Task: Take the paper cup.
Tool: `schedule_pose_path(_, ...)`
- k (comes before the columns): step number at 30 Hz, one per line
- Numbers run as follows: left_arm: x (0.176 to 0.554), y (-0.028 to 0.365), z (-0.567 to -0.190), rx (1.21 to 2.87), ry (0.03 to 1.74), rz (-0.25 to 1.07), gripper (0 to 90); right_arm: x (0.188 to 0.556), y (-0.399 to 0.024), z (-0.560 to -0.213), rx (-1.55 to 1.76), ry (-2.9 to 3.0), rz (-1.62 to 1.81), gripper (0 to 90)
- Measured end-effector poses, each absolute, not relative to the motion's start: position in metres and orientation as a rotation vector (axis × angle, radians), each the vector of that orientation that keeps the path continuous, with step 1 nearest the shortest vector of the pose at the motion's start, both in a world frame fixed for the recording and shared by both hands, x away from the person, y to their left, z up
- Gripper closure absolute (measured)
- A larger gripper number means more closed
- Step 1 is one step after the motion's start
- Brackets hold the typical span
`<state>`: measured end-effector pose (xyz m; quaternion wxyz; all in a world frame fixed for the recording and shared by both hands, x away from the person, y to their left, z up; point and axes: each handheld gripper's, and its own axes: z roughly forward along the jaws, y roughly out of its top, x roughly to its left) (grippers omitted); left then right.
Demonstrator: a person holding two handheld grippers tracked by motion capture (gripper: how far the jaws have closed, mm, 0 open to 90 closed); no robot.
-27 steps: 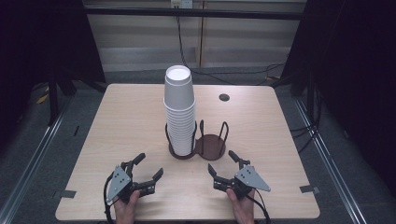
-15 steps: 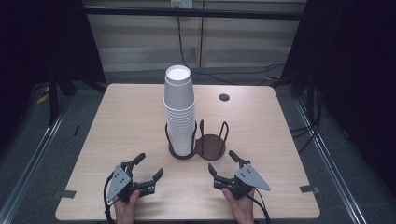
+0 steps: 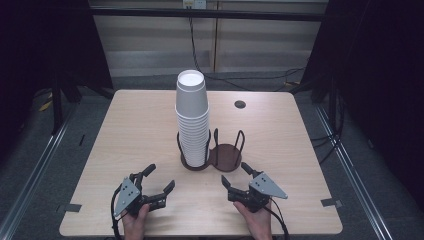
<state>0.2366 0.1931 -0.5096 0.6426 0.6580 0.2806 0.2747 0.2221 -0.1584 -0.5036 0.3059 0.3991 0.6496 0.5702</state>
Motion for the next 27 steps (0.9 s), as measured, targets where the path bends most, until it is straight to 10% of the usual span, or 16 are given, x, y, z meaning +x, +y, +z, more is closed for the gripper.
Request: schedule_pose_path(27,0.237,0.193,-0.510,1.499,0.639,0.626,15.9,0.234,-0.155,-0.453,1.006,1.934,1.541,18.6)
